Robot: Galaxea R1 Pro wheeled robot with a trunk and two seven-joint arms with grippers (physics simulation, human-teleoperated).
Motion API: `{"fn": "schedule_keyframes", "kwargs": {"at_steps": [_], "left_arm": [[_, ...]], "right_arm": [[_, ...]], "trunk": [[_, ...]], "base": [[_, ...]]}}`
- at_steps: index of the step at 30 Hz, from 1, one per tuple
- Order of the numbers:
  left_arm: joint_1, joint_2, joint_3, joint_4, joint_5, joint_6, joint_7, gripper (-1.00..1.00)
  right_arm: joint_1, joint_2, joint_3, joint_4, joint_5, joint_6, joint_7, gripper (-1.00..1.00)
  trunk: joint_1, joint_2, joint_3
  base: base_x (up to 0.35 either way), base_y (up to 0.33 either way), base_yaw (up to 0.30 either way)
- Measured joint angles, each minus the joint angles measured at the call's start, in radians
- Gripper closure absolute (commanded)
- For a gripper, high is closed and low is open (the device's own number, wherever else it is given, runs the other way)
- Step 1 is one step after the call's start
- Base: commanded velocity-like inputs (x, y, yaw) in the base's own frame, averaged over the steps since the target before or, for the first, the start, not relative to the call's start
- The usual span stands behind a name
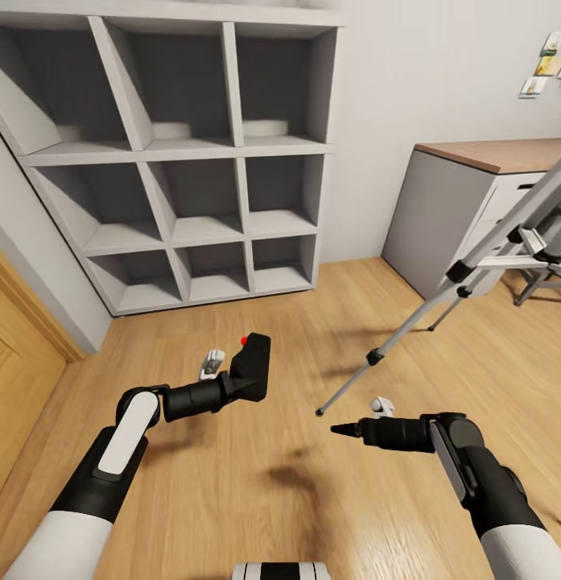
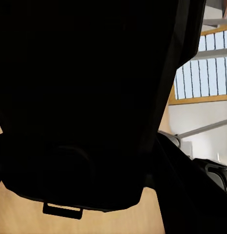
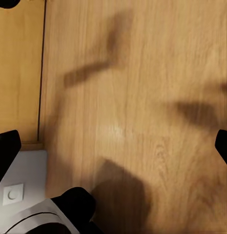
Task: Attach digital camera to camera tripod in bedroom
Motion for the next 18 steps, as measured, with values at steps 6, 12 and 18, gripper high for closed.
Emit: {"fn": "schedule_keyframes", "kwargs": {"at_steps": [6, 12, 18], "left_arm": [[0.0, -0.001, 0.031, 0.006, 0.001, 0.0, 0.0, 1.0], [0.0, -0.002, 0.064, 0.011, 0.002, 0.0, -0.001, 1.0], [0.0, -0.003, 0.067, 0.012, 0.002, 0.0, -0.002, 1.0]], "right_arm": [[0.0, -0.005, 0.0, -0.005, 0.0, 0.007, 0.013, -1.0], [0.0, -0.006, 0.001, -0.005, 0.0, 0.008, 0.02, -1.0], [0.0, -0.006, 0.0, -0.005, 0.0, 0.008, 0.021, -1.0]], "trunk": [[-0.003, 0.001, 0.023], [-0.005, 0.003, 0.046], [-0.008, 0.004, 0.07]], "base": [[0.0, 0.0, 0.0], [0.0, 0.0, 0.0], [0.0, 0.0, 0.0]]}}
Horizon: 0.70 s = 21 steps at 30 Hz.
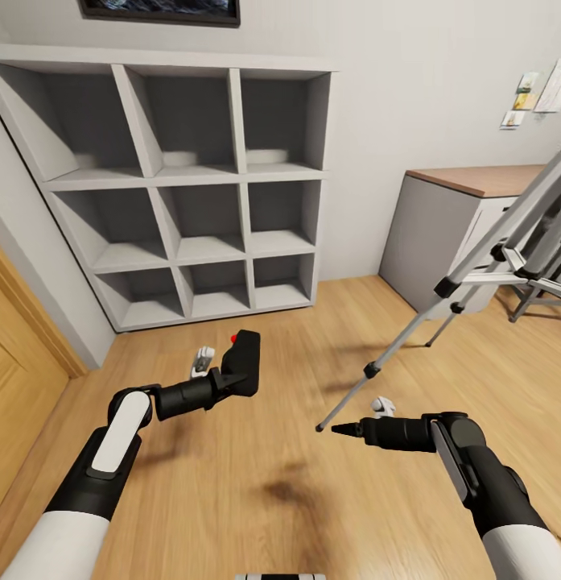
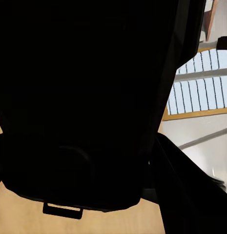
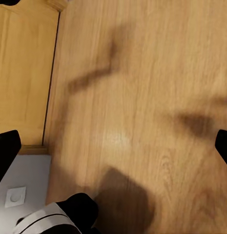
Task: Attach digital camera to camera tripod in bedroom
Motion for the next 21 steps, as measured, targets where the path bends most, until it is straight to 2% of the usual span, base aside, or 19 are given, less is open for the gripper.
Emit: {"fn": "schedule_keyframes", "kwargs": {"at_steps": [4, 8, 21], "left_arm": [[0.0, -0.001, 0.009, 0.007, -0.001, 0.0, -0.001, 1.0], [0.0, -0.003, 0.033, 0.026, 0.0, -0.003, 0.0, 1.0], [0.0, -0.005, 0.04, 0.041, 0.001, -0.004, 0.009, 1.0]], "right_arm": [[0.0, 0.0, 0.0, 0.0, 0.0, 0.0, 0.0, -1.0], [0.0, 0.0, 0.0, 0.0, 0.0, 0.0, 0.0, -1.0], [0.0, 0.0, 0.0, 0.001, -0.001, 0.0, 0.0, -1.0]], "trunk": [[-0.002, 0.001, 0.015], [-0.004, 0.002, 0.031], [-0.009, 0.005, 0.081]], "base": [[0.0, 0.0, 0.0], [0.0, 0.0, 0.0], [0.0, 0.0, 0.0]]}}
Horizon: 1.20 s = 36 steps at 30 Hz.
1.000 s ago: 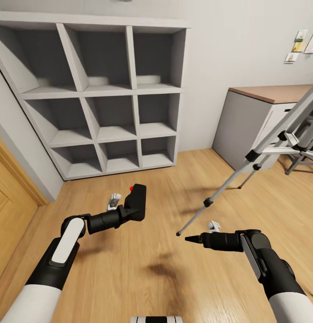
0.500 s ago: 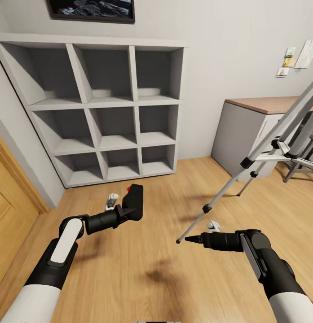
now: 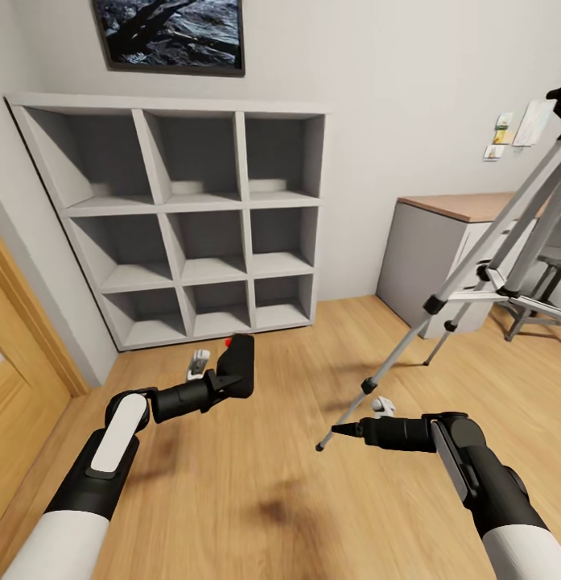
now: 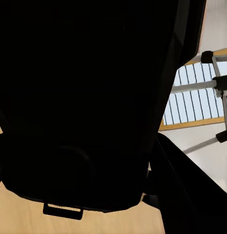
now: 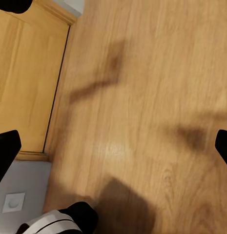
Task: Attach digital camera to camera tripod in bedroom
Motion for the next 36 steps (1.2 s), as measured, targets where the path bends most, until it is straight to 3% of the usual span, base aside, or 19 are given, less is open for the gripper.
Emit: {"fn": "schedule_keyframes", "kwargs": {"at_steps": [32, 36], "left_arm": [[0.0, 0.001, 0.006, 0.012, 0.0, 0.0, 0.003, 1.0], [0.0, 0.001, 0.034, 0.025, -0.003, -0.001, 0.003, 1.0]], "right_arm": [[0.0, 0.0, 0.0, -0.001, 0.0, 0.029, 0.0, -1.0], [0.0, 0.0, 0.0, -0.001, 0.0, 0.029, 0.0, -1.0]], "trunk": [[-0.014, 0.008, 0.124], [-0.019, 0.015, 0.139]], "base": [[0.0, 0.0, 0.0], [0.0, 0.0, 0.0]]}}
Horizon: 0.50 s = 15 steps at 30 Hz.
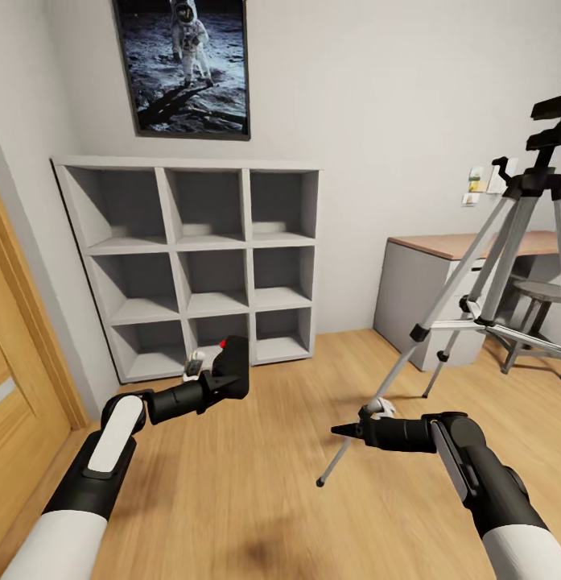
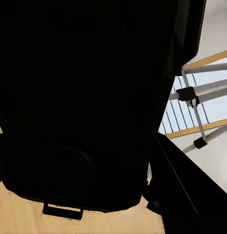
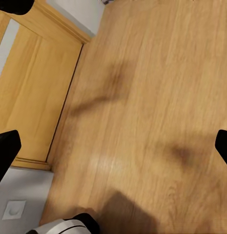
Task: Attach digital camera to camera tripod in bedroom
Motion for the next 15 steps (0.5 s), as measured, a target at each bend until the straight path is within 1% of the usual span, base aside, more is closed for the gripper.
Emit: {"fn": "schedule_keyframes", "kwargs": {"at_steps": [3, 4, 5, 7, 12, 13, 15], "left_arm": [[0.0, 0.0, 0.033, 0.015, -0.001, 0.0, 0.0, 1.0], [0.0, 0.0, 0.054, 0.026, -0.006, -0.001, 0.001, 1.0], [0.0, 0.0, 0.06, 0.03, -0.003, -0.001, 0.001, 1.0], [0.0, 0.0, 0.07, 0.038, -0.007, -0.002, 0.003, 1.0], [0.0, 0.0, 0.078, 0.048, -0.011, -0.008, 0.013, 1.0], [0.0, 0.0, 0.079, 0.049, -0.012, -0.012, 0.02, 1.0], [0.0, -0.001, 0.079, 0.05, -0.016, -0.033, 0.06, 1.0]], "right_arm": [[0.0, 0.0, 0.001, 0.0, 0.0, 0.0, 0.0, -1.0], [0.0, 0.0, 0.001, 0.0, 0.0, 0.0, 0.0, -1.0], [0.0, 0.0, 0.001, 0.0, 0.0, 0.0, 0.0, -1.0], [0.0, 0.0, 0.001, 0.0, 0.0, 0.0, 0.0, -1.0], [0.0, 0.0, 0.001, 0.0, 0.0, 0.0, 0.0, -1.0], [0.0, 0.0, 0.0, 0.0, 0.0, 0.0, 0.0, -1.0], [0.0, 0.0, 0.0, 0.0, 0.0, 0.0, 0.0, -1.0]], "trunk": [[-0.011, 0.021, 0.009], [-0.015, 0.028, 0.013], [-0.019, 0.035, 0.016], [-0.027, 0.049, 0.022], [-0.046, 0.084, 0.038], [-0.05, 0.091, 0.041], [-0.058, 0.105, 0.047]], "base": [[0.0, 0.0, 0.0], [0.0, 0.0, 0.0], [0.0, 0.0, 0.0], [0.0, 0.0, 0.0], [0.0, 0.0, 0.0], [0.0, 0.0, 0.0], [0.0, 0.0, 0.0]]}}
